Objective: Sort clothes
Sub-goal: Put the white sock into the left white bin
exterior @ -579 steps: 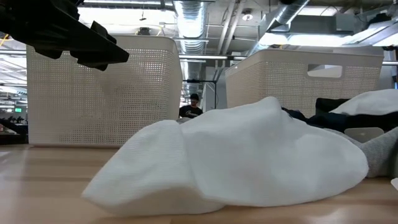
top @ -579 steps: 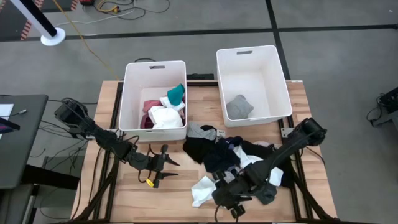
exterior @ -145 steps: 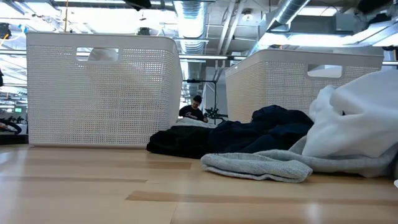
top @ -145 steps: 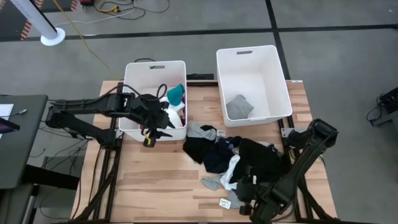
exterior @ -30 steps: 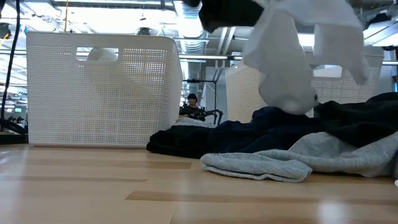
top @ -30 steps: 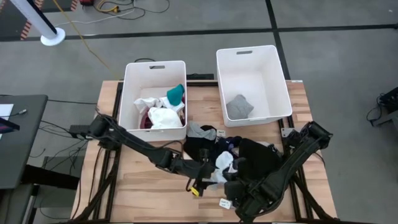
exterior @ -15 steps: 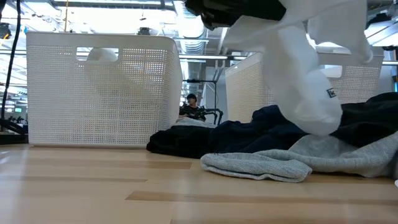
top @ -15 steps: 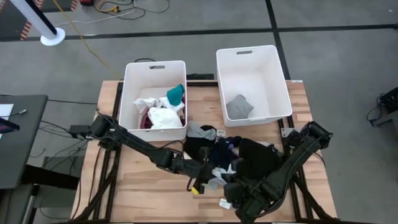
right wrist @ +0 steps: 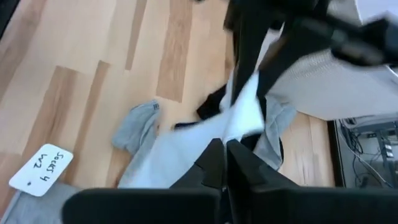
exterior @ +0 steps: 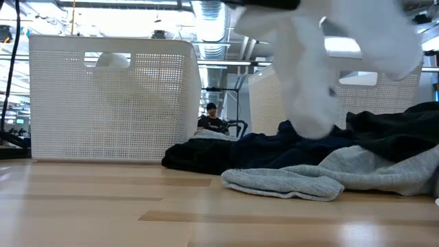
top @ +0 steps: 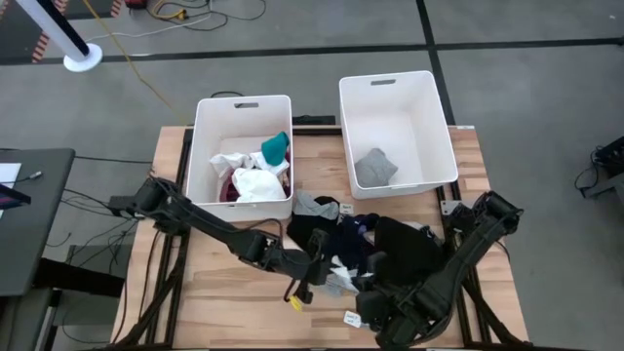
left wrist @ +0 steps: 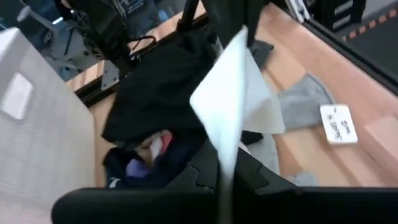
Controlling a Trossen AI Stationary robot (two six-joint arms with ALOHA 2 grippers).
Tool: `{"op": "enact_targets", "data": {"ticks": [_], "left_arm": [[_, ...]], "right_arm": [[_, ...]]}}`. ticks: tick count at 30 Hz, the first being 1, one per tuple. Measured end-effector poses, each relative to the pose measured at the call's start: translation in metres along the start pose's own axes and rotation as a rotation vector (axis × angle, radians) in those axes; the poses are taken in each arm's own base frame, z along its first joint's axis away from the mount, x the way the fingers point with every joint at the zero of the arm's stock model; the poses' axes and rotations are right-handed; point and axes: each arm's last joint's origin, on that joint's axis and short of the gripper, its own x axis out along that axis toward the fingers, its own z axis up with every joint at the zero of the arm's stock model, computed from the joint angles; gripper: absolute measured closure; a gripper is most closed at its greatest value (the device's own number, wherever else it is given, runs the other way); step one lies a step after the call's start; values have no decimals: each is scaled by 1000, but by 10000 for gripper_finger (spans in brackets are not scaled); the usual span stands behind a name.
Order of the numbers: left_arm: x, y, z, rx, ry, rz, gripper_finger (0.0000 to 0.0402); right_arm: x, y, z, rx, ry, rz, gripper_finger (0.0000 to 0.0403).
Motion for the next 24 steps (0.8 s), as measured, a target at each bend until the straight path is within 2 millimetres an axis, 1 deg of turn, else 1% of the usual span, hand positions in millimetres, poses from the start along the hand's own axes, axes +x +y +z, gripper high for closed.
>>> {"op": "enact_targets", "data": {"ticks": [2,5,11,14,16,18,21,24], "left_arm": [[-9,5,3,24,9,7,398],[-28,14,9,50,28,20,399],[-77,39,22,60,36,57,400],[-102,51,28,33,5,68,400],[-119,58,32,16,-16,75,400],[-133,65,34,-1,-36,81,401],[-152,72,34,-14,-42,94,401],[-169,80,32,-12,-18,144,401]], "right_arm": [[-1,-1,-3,24,17,-7,361],[-3,-1,-6,37,39,-12,323],[-4,0,-8,70,47,-17,220],[-4,0,-8,79,46,-17,183],[-4,0,-8,87,46,-17,171],[-5,0,-8,92,46,-16,167],[-8,3,-9,94,44,-4,168],[-12,6,-12,106,45,3,174]]}}
